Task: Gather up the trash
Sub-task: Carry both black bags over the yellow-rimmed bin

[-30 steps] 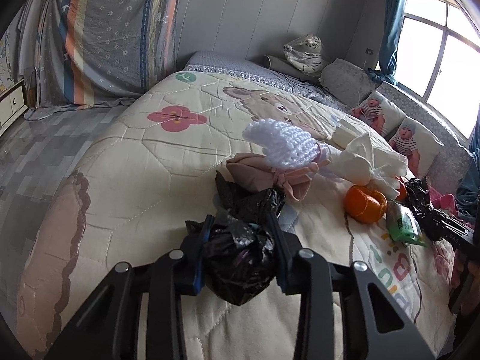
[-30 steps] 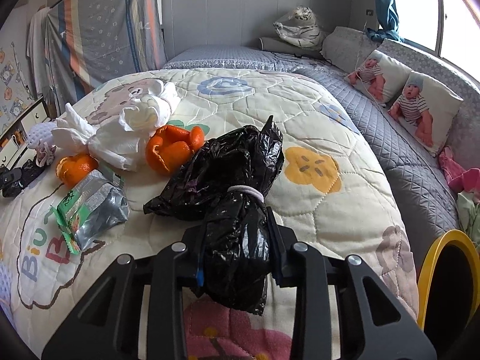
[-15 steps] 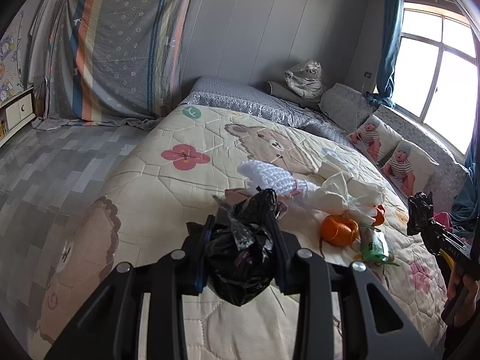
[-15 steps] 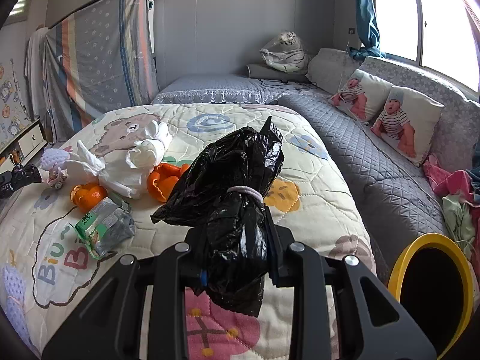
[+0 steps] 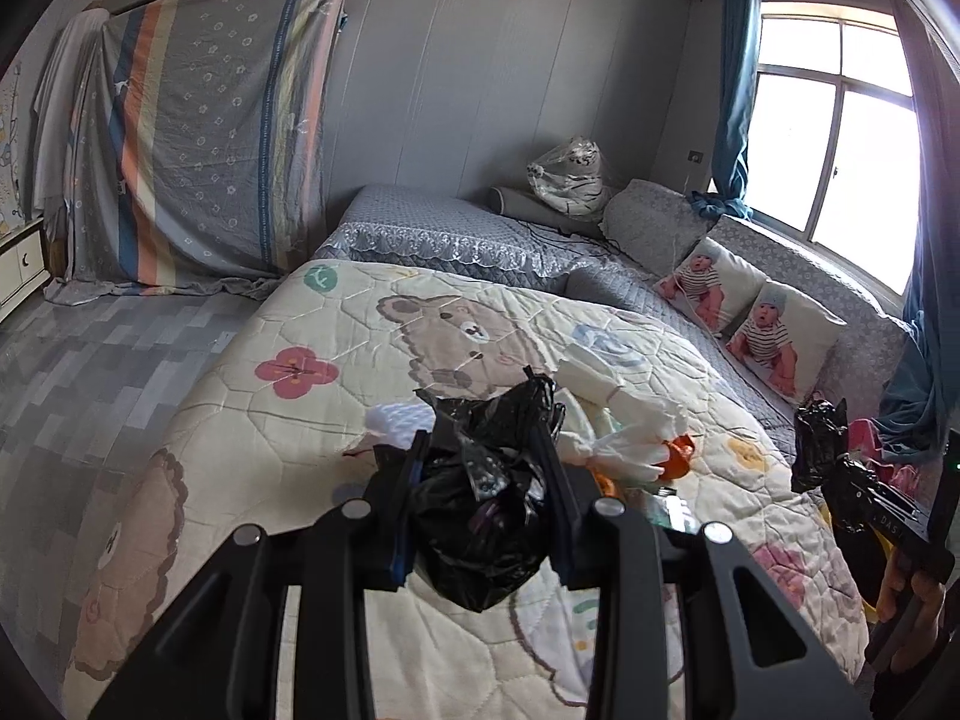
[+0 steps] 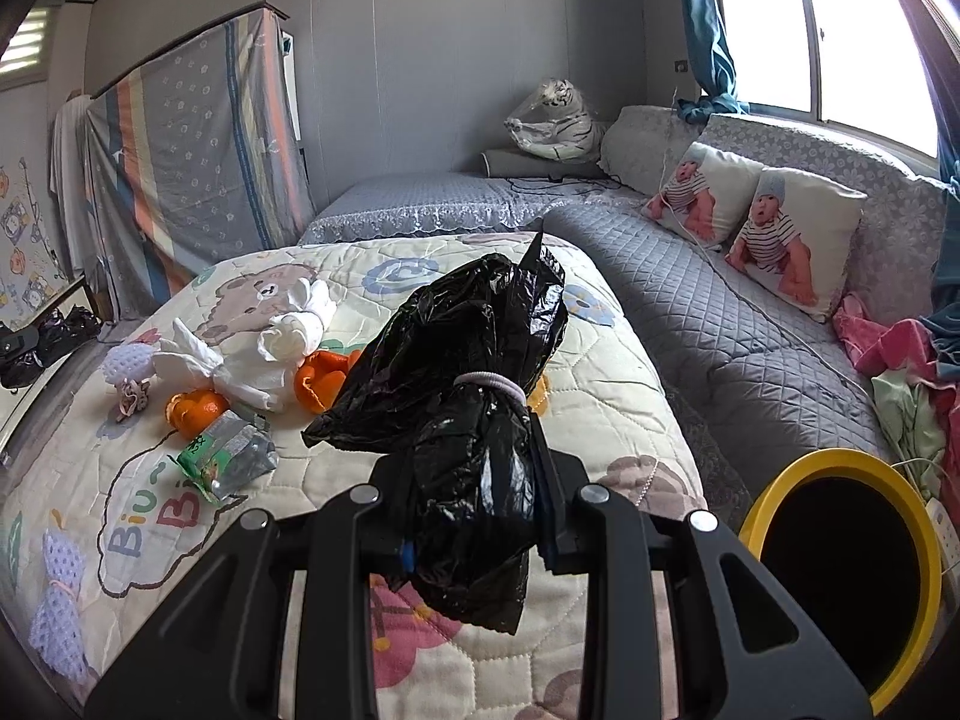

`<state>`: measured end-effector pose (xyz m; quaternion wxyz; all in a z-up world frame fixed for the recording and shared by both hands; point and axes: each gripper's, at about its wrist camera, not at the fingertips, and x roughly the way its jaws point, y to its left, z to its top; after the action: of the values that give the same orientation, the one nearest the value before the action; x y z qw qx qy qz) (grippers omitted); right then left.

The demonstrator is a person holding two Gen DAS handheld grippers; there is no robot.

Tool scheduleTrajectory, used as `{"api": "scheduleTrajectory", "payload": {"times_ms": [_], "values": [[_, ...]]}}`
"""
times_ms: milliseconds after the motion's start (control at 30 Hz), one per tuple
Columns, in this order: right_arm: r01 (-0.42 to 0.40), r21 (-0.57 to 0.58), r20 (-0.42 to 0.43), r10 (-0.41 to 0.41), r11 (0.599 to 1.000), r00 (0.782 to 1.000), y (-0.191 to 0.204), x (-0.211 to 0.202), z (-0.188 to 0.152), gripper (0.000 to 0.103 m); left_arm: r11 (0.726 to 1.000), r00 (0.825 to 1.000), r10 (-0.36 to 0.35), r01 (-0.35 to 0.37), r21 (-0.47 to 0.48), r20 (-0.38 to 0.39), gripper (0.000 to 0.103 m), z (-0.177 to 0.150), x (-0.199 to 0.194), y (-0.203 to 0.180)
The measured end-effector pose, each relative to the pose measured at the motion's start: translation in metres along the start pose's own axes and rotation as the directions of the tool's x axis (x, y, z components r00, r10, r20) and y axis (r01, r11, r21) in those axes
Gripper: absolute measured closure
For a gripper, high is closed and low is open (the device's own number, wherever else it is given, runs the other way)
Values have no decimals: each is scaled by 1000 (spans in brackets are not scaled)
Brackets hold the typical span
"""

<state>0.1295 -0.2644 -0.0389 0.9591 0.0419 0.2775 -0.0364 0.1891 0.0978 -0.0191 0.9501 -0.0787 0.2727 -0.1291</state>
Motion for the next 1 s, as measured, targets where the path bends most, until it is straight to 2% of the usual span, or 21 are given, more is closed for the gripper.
{"api": "scheduleTrajectory", "payload": {"times_ms": [300, 533, 767, 1000], "values": [[25, 44, 23, -26, 999, 999, -36, -21, -5, 76, 990, 995, -96, 97, 100, -15, 72, 12, 15, -86], [72, 89, 39, -76, 993, 996, -71, -37, -11, 76, 974, 986, -161, 166, 154, -42, 72, 12, 27, -150], [126, 157, 41, -134, 980, 990, -116, -54, -16, 76, 941, 968, -235, 248, 232, -83, 72, 6, 37, -216], [208, 194, 45, -221, 959, 974, -158, -74, -22, 76, 901, 944, -304, 327, 283, -126, 72, -2, 47, -273]]}}
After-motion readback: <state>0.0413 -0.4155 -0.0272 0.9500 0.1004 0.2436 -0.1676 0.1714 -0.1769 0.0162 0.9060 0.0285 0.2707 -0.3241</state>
